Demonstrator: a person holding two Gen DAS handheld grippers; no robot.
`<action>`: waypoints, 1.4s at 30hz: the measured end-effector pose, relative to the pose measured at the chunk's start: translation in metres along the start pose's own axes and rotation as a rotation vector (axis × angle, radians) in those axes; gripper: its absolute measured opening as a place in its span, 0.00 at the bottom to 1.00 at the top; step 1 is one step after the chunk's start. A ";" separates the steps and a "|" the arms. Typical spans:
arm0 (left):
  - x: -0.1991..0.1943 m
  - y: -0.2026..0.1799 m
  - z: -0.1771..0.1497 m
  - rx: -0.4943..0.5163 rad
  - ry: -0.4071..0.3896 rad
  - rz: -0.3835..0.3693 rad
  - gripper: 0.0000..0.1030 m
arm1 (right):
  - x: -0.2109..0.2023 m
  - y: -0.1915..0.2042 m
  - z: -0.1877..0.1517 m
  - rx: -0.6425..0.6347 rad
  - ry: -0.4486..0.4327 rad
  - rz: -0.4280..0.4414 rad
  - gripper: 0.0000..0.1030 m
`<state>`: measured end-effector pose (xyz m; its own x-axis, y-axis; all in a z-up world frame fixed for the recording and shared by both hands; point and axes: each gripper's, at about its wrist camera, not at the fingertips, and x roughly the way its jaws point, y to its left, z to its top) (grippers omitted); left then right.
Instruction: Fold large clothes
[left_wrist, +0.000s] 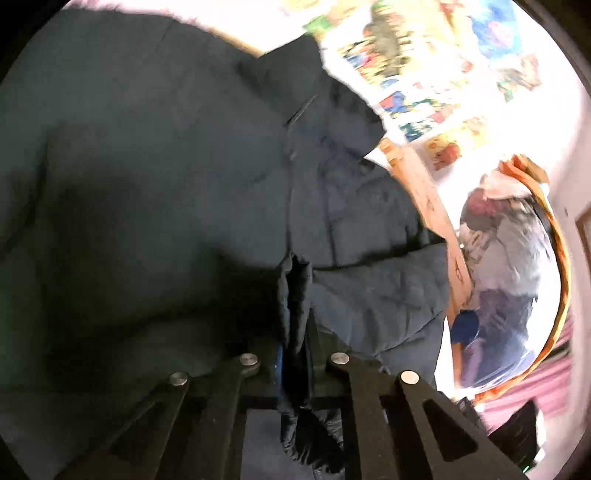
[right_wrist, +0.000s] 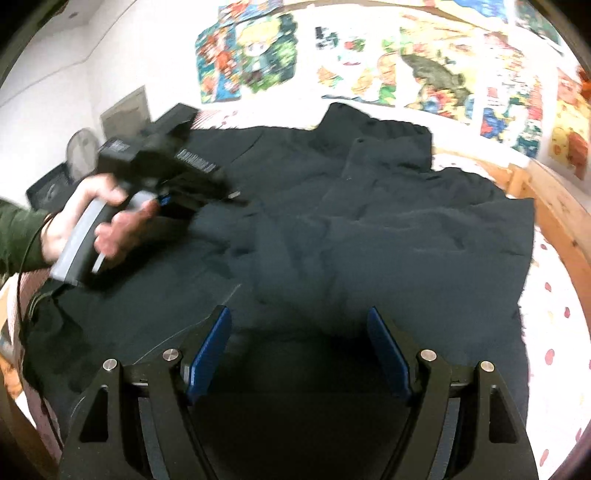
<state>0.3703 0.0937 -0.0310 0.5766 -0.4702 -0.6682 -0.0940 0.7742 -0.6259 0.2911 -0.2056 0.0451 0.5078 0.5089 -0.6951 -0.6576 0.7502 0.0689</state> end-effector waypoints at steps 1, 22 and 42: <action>-0.011 -0.009 0.001 0.052 -0.044 0.012 0.06 | -0.001 -0.004 0.001 0.013 -0.008 -0.017 0.69; -0.065 0.020 0.035 0.384 -0.223 0.499 0.06 | 0.125 -0.077 0.072 0.083 0.118 -0.302 0.69; -0.073 0.079 0.019 0.162 -0.155 0.293 0.42 | 0.155 -0.070 0.036 0.089 0.148 -0.335 0.88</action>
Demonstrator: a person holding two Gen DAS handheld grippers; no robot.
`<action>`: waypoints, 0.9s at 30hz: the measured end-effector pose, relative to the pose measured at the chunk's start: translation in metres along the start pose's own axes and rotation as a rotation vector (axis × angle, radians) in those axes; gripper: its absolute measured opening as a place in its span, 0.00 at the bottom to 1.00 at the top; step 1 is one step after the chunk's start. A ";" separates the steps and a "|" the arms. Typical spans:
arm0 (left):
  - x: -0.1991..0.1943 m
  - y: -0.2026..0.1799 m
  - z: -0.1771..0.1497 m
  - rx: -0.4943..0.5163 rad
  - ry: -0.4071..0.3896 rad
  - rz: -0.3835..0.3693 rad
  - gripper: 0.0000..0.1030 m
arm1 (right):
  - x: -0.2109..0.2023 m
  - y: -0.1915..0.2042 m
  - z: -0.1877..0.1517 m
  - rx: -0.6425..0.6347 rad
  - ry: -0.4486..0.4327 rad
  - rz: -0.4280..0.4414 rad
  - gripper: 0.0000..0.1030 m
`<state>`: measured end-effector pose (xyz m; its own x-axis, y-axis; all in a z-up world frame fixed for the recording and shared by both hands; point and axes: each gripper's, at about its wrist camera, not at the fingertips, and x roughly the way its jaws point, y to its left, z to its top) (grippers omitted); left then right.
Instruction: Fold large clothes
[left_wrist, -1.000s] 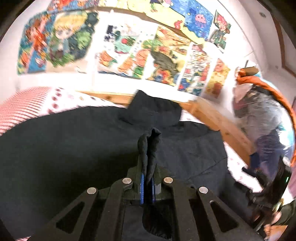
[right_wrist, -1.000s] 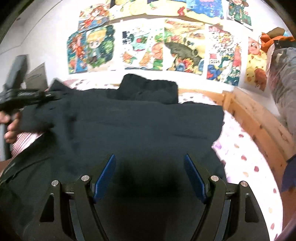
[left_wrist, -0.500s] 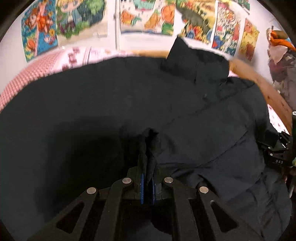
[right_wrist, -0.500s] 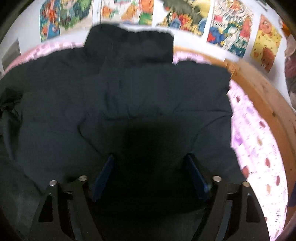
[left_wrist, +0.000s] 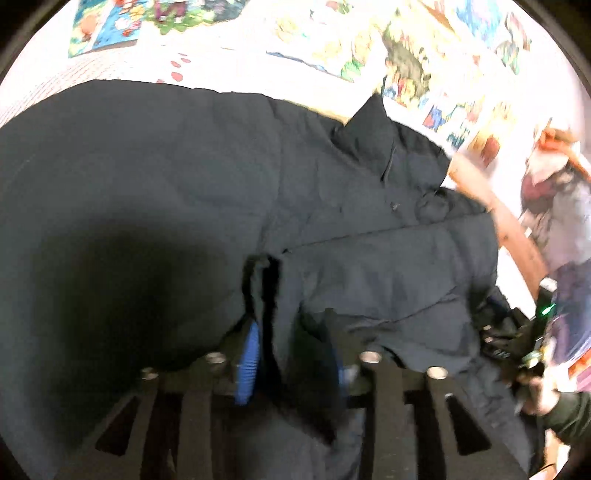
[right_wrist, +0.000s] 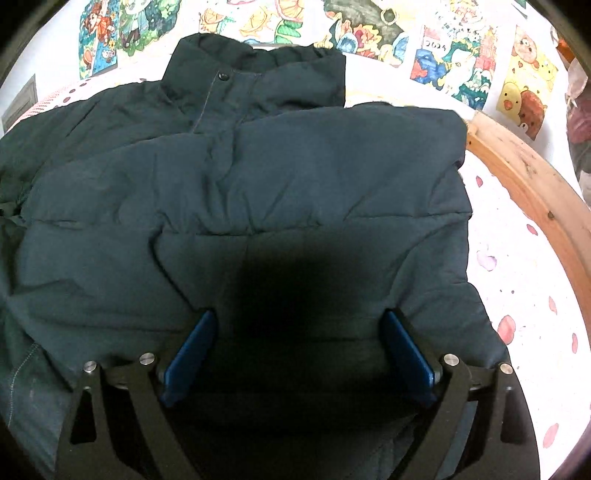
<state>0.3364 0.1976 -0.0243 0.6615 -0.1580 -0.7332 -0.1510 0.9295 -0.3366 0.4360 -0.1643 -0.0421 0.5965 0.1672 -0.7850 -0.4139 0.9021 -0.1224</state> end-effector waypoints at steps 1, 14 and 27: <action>-0.008 0.003 -0.005 -0.019 -0.019 -0.024 0.54 | -0.003 0.002 -0.001 -0.006 -0.011 -0.012 0.88; -0.114 0.067 -0.070 -0.394 -0.218 0.012 0.90 | -0.080 0.096 0.027 -0.302 -0.242 0.102 0.88; -0.194 0.146 -0.121 -0.667 -0.438 0.126 0.90 | -0.054 0.196 0.053 -0.304 -0.136 0.283 0.88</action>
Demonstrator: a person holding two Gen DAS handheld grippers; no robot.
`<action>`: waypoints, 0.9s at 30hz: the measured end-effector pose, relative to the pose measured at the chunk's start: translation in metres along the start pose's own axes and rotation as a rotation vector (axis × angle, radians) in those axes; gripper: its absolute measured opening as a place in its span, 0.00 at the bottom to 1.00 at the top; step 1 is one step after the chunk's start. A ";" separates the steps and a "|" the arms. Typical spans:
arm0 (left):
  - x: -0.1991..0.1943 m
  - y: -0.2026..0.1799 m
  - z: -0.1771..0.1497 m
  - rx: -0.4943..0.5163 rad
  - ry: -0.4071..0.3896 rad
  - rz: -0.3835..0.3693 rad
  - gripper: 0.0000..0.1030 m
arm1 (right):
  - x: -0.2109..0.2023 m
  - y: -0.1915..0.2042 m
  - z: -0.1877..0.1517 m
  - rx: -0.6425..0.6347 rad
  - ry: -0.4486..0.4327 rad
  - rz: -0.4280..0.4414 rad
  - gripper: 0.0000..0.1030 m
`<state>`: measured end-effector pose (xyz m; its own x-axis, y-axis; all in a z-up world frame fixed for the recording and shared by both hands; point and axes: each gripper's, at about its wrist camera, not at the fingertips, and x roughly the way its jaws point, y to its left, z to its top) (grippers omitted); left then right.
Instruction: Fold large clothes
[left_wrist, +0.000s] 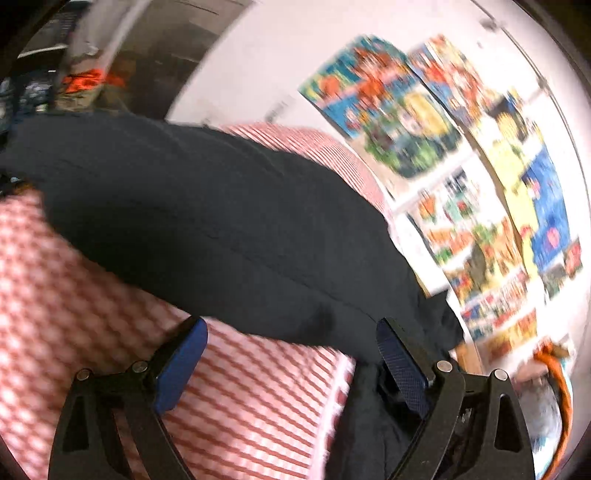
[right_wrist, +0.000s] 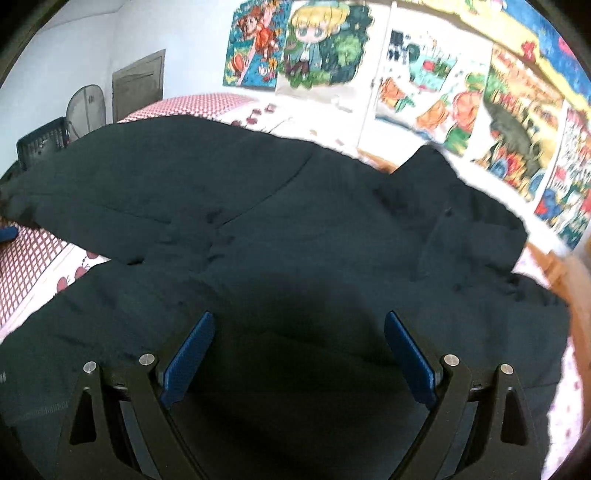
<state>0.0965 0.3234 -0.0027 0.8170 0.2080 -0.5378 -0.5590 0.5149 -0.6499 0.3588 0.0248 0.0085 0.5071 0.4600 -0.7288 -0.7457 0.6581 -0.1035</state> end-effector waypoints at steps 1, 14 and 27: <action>-0.003 0.006 0.003 -0.012 -0.014 0.009 0.90 | 0.007 0.002 -0.001 0.015 0.017 0.001 0.88; -0.007 0.053 0.031 -0.274 -0.133 0.018 0.82 | 0.050 0.022 -0.034 -0.001 0.108 -0.047 0.98; -0.034 0.009 0.040 0.021 -0.316 0.131 0.11 | -0.024 -0.020 -0.041 0.162 0.115 0.041 0.98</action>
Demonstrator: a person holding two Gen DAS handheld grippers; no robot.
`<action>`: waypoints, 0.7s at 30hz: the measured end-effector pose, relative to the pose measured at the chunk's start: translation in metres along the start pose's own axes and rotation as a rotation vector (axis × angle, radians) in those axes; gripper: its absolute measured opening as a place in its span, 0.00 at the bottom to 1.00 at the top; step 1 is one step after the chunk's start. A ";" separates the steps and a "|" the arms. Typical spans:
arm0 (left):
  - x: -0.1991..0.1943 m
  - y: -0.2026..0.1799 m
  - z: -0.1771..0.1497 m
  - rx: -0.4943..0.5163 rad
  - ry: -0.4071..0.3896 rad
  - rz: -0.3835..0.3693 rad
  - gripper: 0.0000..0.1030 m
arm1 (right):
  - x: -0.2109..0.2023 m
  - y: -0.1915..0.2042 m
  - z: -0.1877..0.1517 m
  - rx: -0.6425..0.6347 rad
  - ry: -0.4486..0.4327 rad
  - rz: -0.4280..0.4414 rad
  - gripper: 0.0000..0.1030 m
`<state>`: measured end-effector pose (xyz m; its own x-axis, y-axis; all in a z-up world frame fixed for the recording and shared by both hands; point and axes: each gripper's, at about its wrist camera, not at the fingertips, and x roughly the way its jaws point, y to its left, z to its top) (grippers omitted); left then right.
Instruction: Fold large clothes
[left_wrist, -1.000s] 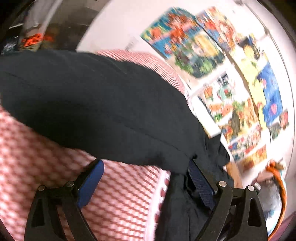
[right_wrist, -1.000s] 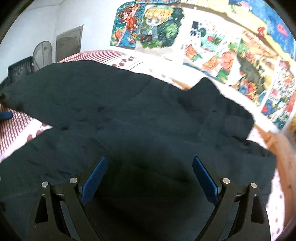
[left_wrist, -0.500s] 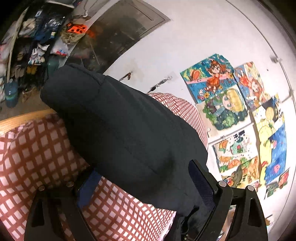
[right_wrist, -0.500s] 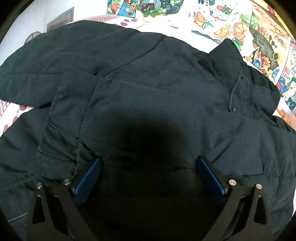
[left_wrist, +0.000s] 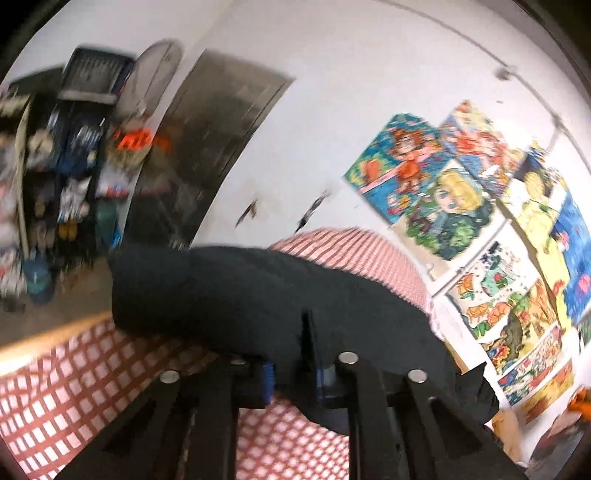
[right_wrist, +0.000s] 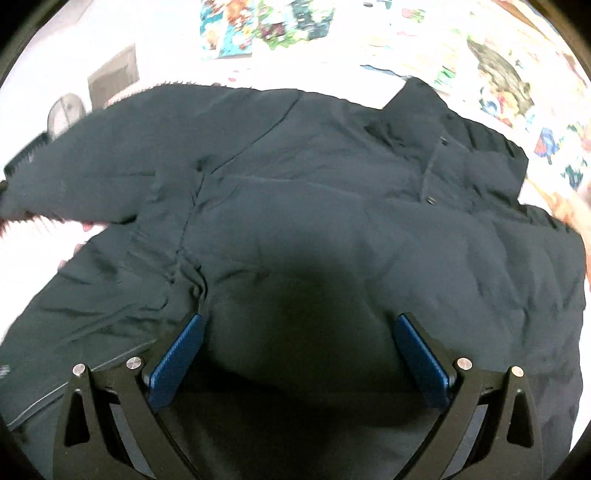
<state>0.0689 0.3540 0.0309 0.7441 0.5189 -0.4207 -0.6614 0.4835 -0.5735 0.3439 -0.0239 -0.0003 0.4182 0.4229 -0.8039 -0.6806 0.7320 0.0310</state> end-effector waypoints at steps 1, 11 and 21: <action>-0.005 -0.011 0.003 0.034 -0.023 -0.022 0.11 | -0.007 -0.008 -0.004 0.035 0.005 0.018 0.98; -0.049 -0.144 0.002 0.411 -0.129 -0.296 0.09 | -0.036 -0.072 -0.041 0.204 0.013 0.015 0.98; -0.058 -0.257 -0.087 0.706 0.142 -0.688 0.09 | -0.058 -0.111 -0.057 0.260 -0.005 -0.041 0.98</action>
<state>0.2039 0.1389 0.1412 0.9605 -0.0990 -0.2599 0.0484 0.9798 -0.1942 0.3614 -0.1598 0.0090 0.4452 0.3923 -0.8049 -0.4858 0.8610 0.1510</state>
